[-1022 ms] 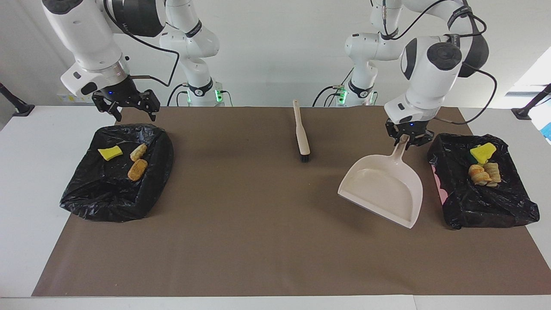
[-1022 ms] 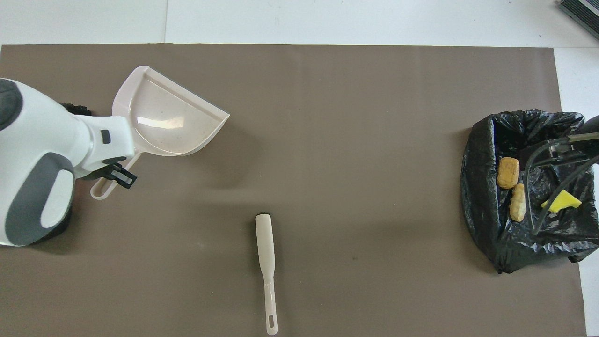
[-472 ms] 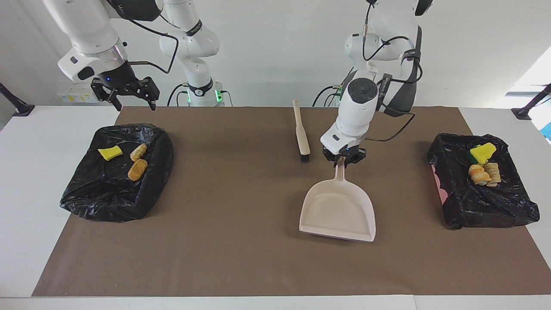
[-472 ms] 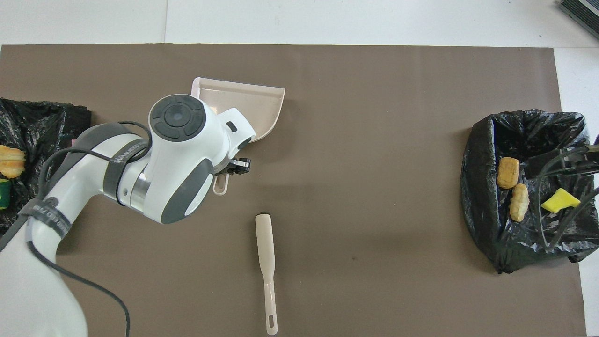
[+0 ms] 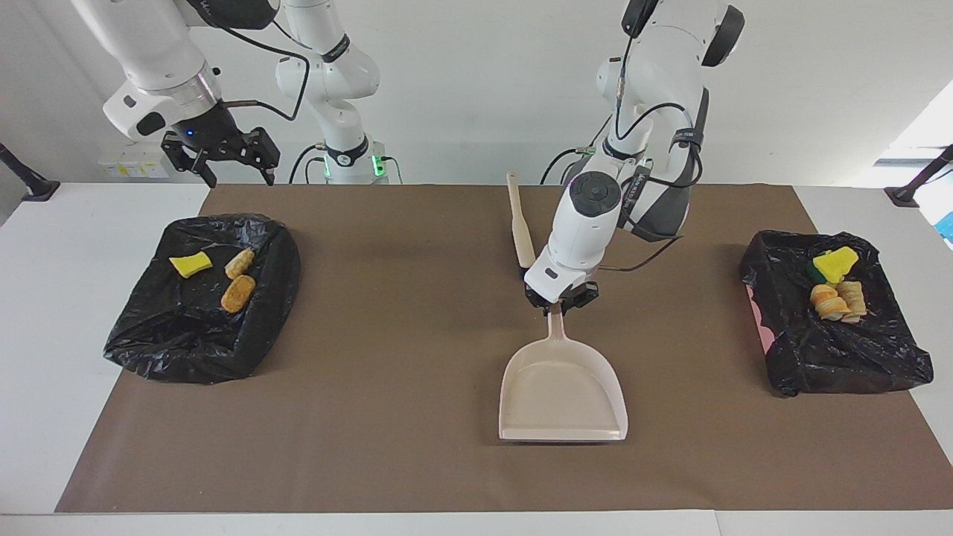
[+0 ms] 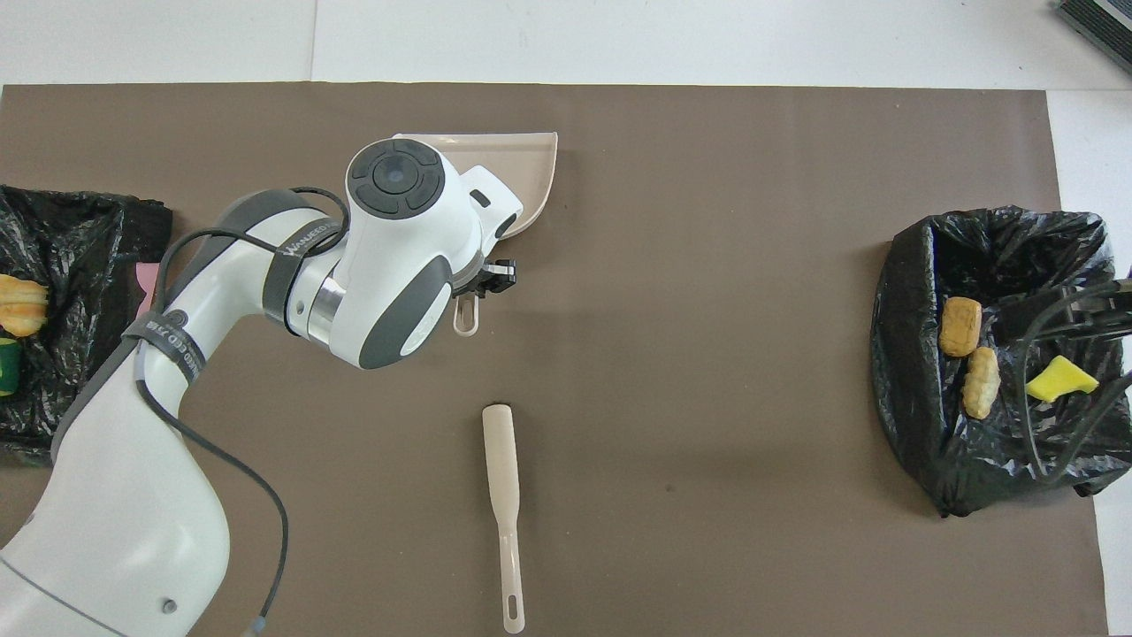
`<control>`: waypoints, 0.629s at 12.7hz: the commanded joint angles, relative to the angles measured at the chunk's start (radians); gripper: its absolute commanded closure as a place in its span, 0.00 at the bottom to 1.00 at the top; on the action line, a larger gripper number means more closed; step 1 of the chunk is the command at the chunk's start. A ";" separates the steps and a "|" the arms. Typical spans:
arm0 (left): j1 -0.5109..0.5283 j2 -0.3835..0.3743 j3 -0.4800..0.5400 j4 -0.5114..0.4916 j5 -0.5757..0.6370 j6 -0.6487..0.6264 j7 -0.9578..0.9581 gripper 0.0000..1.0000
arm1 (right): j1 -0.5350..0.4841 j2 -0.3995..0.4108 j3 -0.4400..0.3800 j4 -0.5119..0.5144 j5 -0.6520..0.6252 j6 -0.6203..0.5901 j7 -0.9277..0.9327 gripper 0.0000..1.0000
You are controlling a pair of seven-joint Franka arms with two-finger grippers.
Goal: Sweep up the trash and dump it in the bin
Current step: 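Bring the empty dustpan back over the table with the left gripper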
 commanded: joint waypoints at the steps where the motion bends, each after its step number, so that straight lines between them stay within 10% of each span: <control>1: -0.032 0.104 0.008 0.140 0.049 -0.032 -0.053 1.00 | 0.000 -0.008 -0.003 0.001 0.019 -0.012 -0.020 0.00; 8: -0.066 0.104 0.003 0.100 0.046 -0.052 -0.091 0.97 | -0.004 -0.010 -0.009 -0.002 -0.001 -0.006 -0.014 0.00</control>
